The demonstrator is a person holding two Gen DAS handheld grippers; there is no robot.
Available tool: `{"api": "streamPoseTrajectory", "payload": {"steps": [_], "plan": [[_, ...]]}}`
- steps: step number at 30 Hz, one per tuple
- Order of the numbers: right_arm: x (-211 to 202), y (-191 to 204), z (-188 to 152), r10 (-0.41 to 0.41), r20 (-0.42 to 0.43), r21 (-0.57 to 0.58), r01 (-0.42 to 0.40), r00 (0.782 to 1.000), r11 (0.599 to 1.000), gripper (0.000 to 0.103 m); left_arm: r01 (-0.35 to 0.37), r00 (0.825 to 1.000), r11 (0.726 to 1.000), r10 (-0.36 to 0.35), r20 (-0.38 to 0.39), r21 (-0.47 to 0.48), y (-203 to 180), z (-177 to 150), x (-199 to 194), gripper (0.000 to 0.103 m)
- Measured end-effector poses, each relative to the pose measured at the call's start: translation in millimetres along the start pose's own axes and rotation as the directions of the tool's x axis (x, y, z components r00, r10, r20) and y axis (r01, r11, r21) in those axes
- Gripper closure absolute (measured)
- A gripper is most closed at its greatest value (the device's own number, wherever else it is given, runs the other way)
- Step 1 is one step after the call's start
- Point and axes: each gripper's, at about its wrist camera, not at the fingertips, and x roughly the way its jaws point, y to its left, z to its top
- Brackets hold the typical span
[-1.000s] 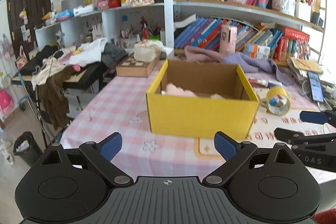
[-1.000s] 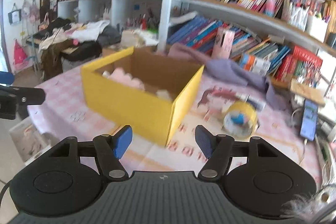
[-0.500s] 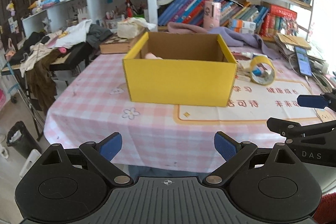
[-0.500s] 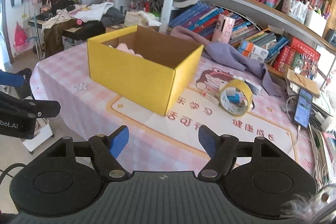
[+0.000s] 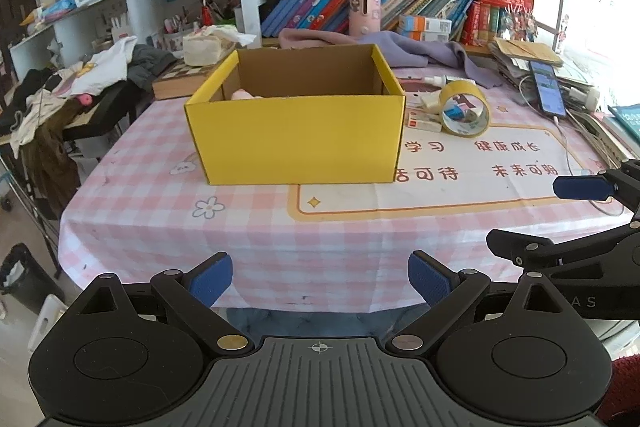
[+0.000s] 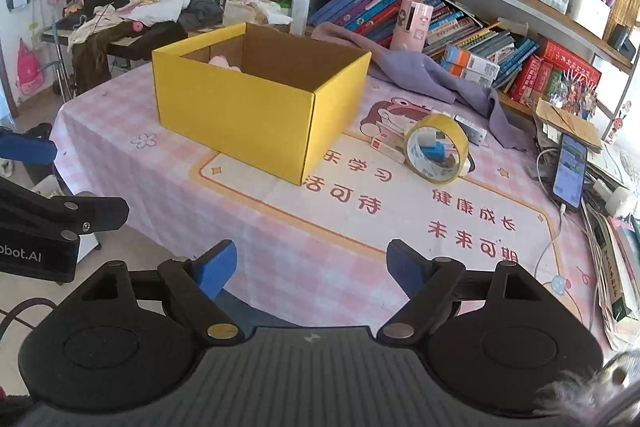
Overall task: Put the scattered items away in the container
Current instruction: 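Withdraw both tools from the box and back away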
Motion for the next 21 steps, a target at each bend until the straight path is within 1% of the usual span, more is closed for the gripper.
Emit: {"api": "streamPoseTrajectory", "payload": {"steps": [12, 21], "plan": [[-0.9, -13.9, -6.1, -0.026, -0.013, 0.022, 0.026, 1.0, 0.999, 0.019, 0.021, 1.0, 1.0, -0.021, -0.013, -0.001, -10.3, 1.6, 6.2, 0.007], [-0.9, -26.6, -8.1, -0.046, -0.023, 0.037, 0.047, 0.999, 0.998, 0.017, 0.043, 0.999, 0.999, -0.043, -0.021, 0.022, -22.9, 7.7, 12.9, 0.007]]}}
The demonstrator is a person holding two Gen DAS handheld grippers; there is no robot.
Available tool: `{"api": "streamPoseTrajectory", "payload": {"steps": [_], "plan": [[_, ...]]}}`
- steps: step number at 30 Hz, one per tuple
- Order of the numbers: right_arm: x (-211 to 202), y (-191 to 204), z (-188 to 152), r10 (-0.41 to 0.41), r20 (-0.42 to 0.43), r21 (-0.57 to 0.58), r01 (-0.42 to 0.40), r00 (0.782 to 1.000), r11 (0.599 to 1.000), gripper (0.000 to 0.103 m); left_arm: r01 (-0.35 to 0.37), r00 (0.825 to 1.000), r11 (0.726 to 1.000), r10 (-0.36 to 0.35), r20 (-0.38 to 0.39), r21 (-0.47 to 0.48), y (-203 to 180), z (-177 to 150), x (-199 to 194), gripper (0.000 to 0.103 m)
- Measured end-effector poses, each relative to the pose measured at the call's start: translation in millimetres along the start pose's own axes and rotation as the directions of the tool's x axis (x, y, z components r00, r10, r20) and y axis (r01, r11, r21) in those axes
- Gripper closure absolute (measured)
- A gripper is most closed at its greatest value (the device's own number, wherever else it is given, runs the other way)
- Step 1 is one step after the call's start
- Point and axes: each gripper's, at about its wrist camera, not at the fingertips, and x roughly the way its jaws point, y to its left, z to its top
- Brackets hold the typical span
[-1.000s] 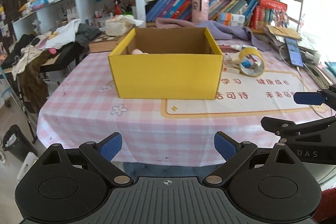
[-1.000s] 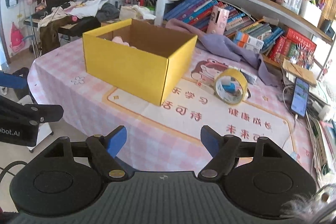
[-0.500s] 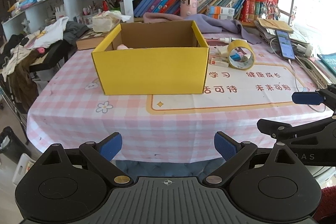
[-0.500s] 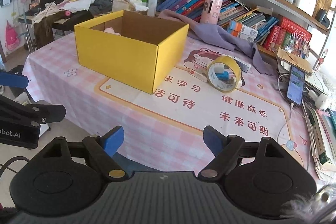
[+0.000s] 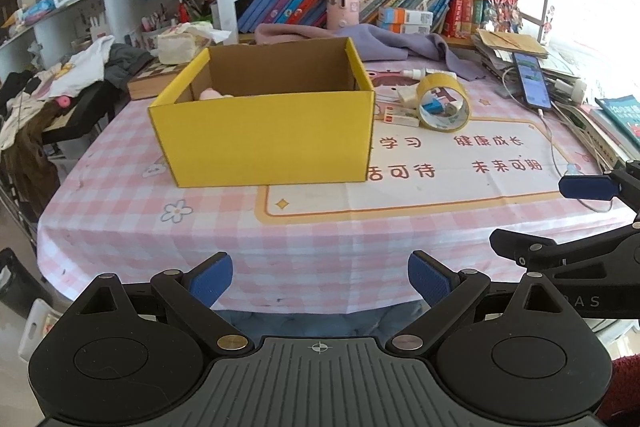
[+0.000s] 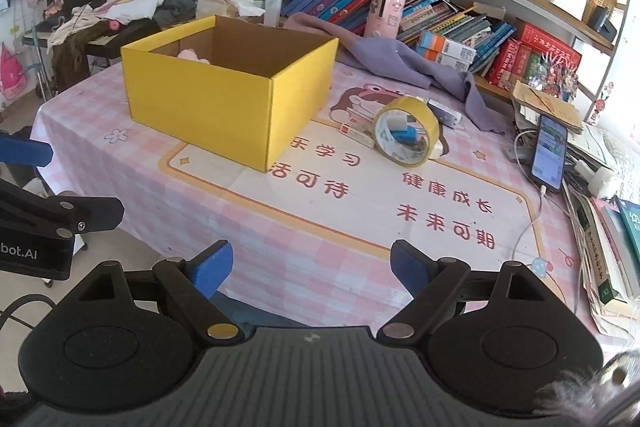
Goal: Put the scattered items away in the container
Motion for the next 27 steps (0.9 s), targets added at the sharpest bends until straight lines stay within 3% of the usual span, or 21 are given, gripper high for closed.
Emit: {"api": "streamPoseTrajectory", "payload": {"steps": [27], "plan": [[15.8, -54.1, -7.9, -0.09, -0.062, 0.077, 0.095, 0.994, 0.993, 0.016, 0.105, 0.994, 0.991, -0.102, -0.042, 0.086, -47.7, 25.6, 42.4, 0.007]]}}
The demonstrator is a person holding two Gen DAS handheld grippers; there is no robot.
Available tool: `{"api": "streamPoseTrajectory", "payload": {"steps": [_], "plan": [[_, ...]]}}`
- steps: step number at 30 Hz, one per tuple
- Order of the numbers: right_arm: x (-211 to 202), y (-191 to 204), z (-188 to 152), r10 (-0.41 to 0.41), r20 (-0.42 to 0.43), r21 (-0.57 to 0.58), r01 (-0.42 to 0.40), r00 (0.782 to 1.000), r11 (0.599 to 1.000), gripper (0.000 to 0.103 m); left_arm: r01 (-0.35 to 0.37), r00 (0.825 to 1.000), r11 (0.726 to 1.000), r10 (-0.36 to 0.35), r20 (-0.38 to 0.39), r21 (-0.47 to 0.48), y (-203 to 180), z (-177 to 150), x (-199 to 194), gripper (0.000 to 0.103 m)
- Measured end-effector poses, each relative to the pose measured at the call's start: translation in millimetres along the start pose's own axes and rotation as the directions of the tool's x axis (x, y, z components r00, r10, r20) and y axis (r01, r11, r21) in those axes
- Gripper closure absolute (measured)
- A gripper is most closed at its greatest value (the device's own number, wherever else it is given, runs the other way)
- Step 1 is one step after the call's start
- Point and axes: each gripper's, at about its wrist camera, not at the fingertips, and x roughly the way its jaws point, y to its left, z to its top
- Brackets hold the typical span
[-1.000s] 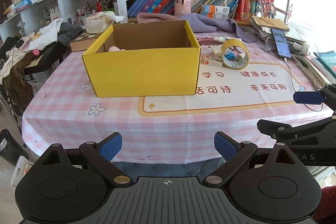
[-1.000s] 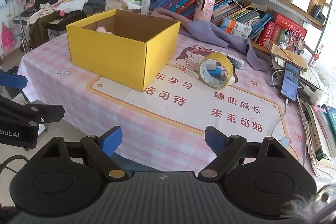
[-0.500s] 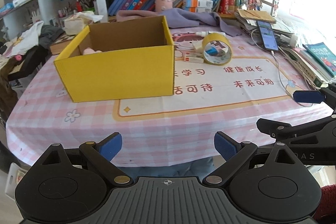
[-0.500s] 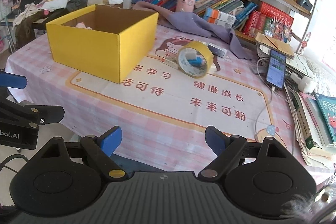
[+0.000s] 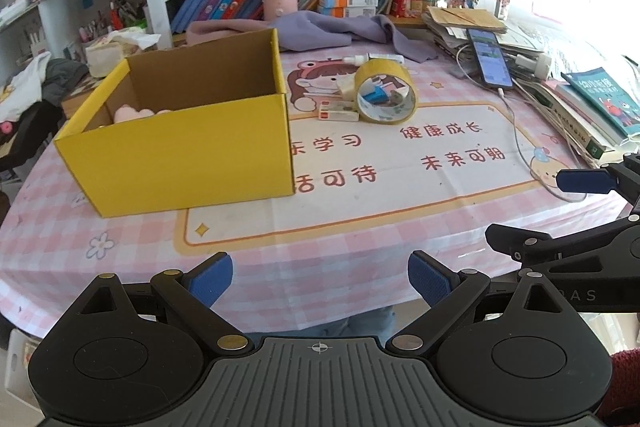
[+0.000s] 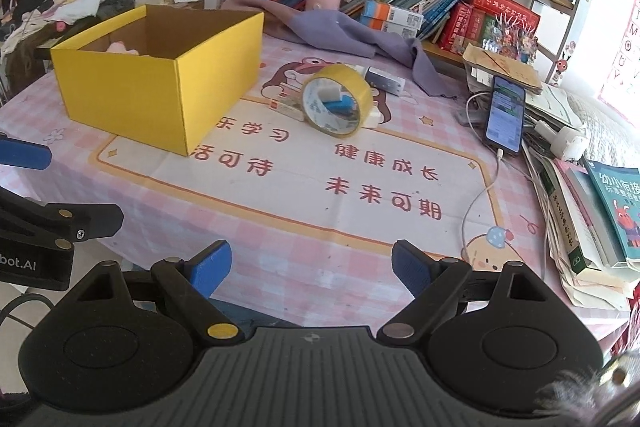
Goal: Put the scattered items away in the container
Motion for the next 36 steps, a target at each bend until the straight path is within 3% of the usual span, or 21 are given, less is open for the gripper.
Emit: {"api": "streamPoseTrajectory", "payload": {"steps": [23, 36], "plan": [[55.5, -70.8, 32.8, 0.002, -0.009, 0.015, -0.002, 1.0, 1.0, 0.019, 0.033, 0.999, 0.999, -0.033, -0.02, 0.034, -46.2, 54.4, 66.1, 0.007], [102.9, -135.9, 66.8, 0.047, 0.002, 0.005, -0.047, 0.999, 0.999, 0.023, -0.016, 0.999, 1.0, 0.016, -0.029, -0.011, -77.9, 100.4, 116.2, 0.007]]}}
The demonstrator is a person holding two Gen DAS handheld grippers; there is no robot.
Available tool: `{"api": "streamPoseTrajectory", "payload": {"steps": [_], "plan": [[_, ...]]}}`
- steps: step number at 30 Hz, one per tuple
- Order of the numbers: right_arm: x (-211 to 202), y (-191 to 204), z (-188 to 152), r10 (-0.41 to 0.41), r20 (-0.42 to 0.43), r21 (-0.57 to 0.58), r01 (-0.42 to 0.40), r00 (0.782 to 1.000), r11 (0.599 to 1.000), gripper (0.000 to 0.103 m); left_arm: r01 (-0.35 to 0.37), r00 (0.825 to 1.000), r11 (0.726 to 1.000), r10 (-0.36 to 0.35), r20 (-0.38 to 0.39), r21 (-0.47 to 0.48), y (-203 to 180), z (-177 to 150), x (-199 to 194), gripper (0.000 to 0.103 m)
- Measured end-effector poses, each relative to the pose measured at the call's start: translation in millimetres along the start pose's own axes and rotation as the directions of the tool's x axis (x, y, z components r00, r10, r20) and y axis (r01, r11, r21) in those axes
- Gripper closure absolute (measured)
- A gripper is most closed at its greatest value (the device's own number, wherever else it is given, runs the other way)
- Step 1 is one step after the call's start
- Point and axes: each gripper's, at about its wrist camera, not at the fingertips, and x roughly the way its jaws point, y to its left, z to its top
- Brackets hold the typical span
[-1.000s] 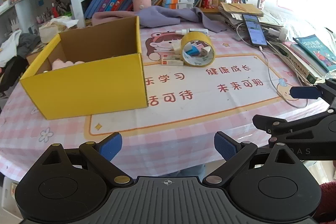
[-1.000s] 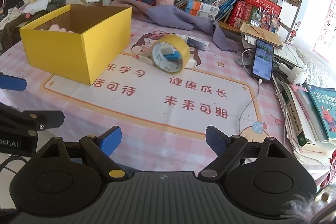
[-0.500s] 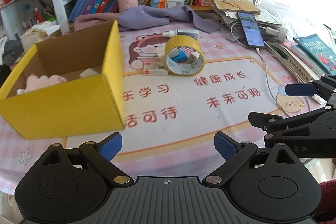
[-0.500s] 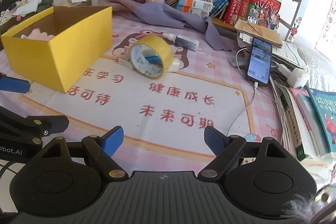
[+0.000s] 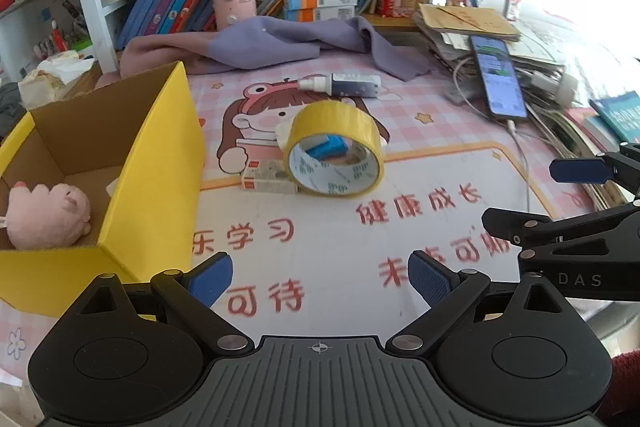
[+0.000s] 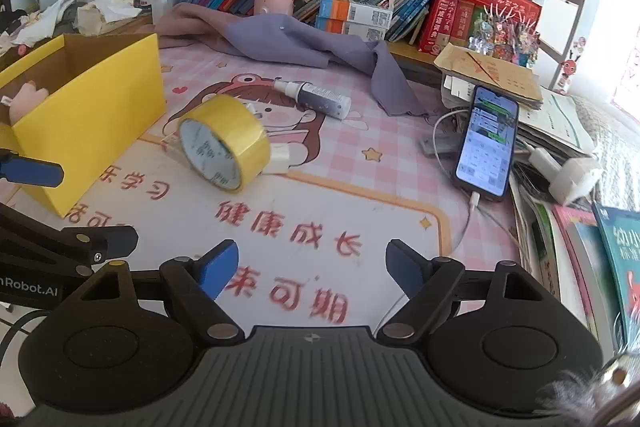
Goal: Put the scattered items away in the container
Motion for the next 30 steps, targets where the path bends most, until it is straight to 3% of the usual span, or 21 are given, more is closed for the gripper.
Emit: {"api": "streamPoseTrajectory", "payload": {"steps": [9, 19, 30], "plan": [[27.1, -31.7, 17.3, 0.033, 0.017, -0.003, -0.033, 0.999, 0.999, 0.024, -0.049, 0.999, 0.998, 0.049, 0.003, -0.03, -12.2, 26.9, 30.2, 0.007], [49.6, -63.4, 26.6, 0.028, 0.007, 0.028, -0.028, 1.0, 0.999, 0.024, -0.056, 0.998, 0.998, 0.055, -0.006, -0.043, -19.0, 50.2, 71.1, 0.007], [66.4, -72.8, 29.0, 0.051, -0.021, 0.004, -0.051, 0.998, 0.999, 0.024, -0.048, 0.998, 0.994, 0.043, -0.048, -0.102, -13.8, 60.1, 106.9, 0.007]]}}
